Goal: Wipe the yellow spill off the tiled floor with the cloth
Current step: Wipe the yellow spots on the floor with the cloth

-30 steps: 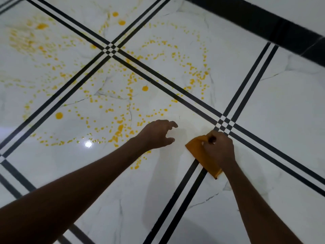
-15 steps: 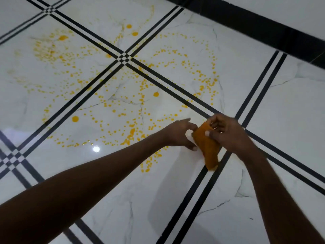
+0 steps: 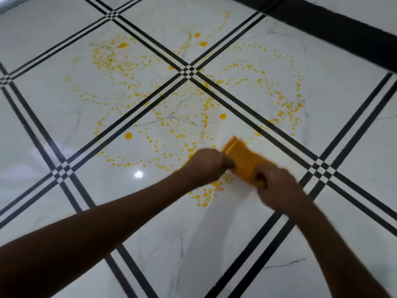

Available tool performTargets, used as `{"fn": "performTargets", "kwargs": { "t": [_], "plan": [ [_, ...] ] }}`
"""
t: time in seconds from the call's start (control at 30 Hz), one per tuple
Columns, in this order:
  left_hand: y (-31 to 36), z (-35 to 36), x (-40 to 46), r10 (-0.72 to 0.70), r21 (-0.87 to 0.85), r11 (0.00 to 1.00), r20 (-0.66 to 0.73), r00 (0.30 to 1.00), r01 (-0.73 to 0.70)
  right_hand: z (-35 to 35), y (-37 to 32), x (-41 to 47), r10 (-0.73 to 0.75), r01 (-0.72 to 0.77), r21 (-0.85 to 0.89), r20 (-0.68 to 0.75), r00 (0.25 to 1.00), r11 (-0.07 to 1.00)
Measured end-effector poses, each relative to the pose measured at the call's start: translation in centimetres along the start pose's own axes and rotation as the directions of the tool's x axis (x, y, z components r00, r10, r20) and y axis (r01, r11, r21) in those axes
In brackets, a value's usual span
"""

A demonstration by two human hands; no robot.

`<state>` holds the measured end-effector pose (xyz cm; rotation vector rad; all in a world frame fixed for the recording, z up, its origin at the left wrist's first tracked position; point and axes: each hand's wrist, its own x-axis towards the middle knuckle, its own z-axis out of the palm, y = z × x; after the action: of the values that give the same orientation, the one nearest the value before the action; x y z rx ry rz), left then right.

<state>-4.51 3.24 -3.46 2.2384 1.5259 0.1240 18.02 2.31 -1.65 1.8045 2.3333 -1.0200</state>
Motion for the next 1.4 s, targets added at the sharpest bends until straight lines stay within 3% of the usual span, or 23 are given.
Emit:
{"fn": "performTargets", "kwargs": {
  "t": [0.03,0.1,0.2,0.27,0.37,0.43,0.53,0.6,0.67,0.7,0.77,0.83,0.9,0.97,1.07,1.1,1.17,1.2,1.27,1.33,1.4],
  "plan": [
    [-0.2,1.0,-1.0,-0.015,0.047,0.999,0.137,0.99,0.009,2.1,0.4,-0.3,0.021,-0.016,-0.046,0.118,0.993,0.999],
    [-1.1,1.9,-2.6,-0.039,0.123,0.992,0.271,0.962,0.005,5.9,0.5,-0.5,-0.004,0.01,-0.051,0.124,0.992,0.999],
    [-4.1,1.1,-3.6,-0.116,0.097,0.99,0.126,0.985,0.104,10.3,0.2,0.9,-0.186,0.155,-0.187,-0.167,0.968,0.97],
    [-6.6,0.3,-4.1,-0.15,0.078,0.986,0.016,0.989,0.148,12.3,0.3,2.5,-0.282,0.224,-0.321,-0.145,0.948,0.92],
    [-9.6,0.1,-5.7,-0.204,0.145,0.968,-0.007,0.979,0.203,13.2,2.6,5.1,-0.39,0.309,-0.451,-0.097,0.915,0.837],
    [-11.0,0.8,-7.7,-0.237,0.175,0.954,-0.057,0.97,0.244,12.9,3.9,5.8,-0.283,0.166,-0.451,-0.207,0.937,0.877],
    [-12.2,3.1,-12.4,-0.342,0.206,0.9,-0.21,0.916,0.383,14.5,1.8,4.0,0.094,-0.215,-0.251,-0.421,0.902,0.944],
    [-12.6,5.4,-15.5,-0.47,0.158,0.846,-0.233,0.852,0.51,17.8,-1.9,0.8,0.15,-0.252,-0.178,-0.448,0.882,0.951],
    [-13.1,7.1,-17.9,-0.544,0.073,0.825,-0.17,0.822,0.561,21.4,-5.7,-2.4,-0.1,0.021,-0.234,-0.331,0.938,0.972],
    [-13.6,7.6,-19.0,-0.54,0.054,0.833,-0.133,0.831,0.55,22.7,-6.8,-3.0,-0.281,0.213,-0.274,-0.236,0.93,0.938],
    [-14.8,7.5,-20.8,-0.51,0.079,0.853,-0.081,0.856,0.516,22.8,-8.0,-0.4,-0.571,0.526,-0.318,-0.061,0.819,0.788],
    [-16.0,6.7,-21.8,-0.512,0.133,0.848,-0.041,0.858,0.512,21.0,-7.3,5.4,-0.683,0.63,-0.377,-0.011,0.73,0.679],
    [-17.1,6.1,-23.3,-0.549,0.175,0.824,0.01,0.836,0.539,18.3,-5.5,11.3,-0.599,0.517,-0.387,-0.123,0.791,0.763],
    [-17.7,6.2,-24.4,-0.585,0.173,0.804,0.051,0.81,0.57,15.3,-3.1,13.8,-0.371,0.249,-0.341,-0.363,0.855,0.907],
    [-18.0,6.4,-24.8,-0.607,0.18,0.79,0.087,0.79,0.587,16.4,-4.4,8.4,-0.003,-0.1,-0.163,-0.534,0.845,0.982],
    [-17.9,6.4,-24.6,-0.608,0.184,0.788,0.088,0.789,0.587,18.2,-6.0,5.1,0.026,-0.126,-0.16,-0.517,0.855,0.979],
    [-17.6,6.4,-24.3,-0.608,0.197,0.787,0.088,0.789,0.585,22.8,-9.3,-1.4,-0.187,0.106,-0.237,-0.349,0.918,0.966],
    [-17.4,6.1,-24.4,-0.614,0.206,0.782,0.09,0.784,0.588,24.6,-10.4,-3.1,-0.353,0.286,-0.273,-0.24,0.904,0.919],
    [-17.3,5.8,-24.4,-0.625,0.206,0.772,0.076,0.777,0.601,24.4,-11.4,-0.7,-0.604,0.559,-0.285,-0.103,0.79,0.779],
    [-17.3,5.8,-24.5,-0.63,0.187,0.769,0.058,0.775,0.611,21.9,-11.0,6.9,-0.672,0.616,-0.315,-0.109,0.732,0.722],
    [-17.3,6.2,-24.6,-0.635,0.165,0.766,0.045,0.771,0.621,18.4,-9.1,14.2,-0.549,0.449,-0.368,-0.234,0.803,0.814]
  ]
}}
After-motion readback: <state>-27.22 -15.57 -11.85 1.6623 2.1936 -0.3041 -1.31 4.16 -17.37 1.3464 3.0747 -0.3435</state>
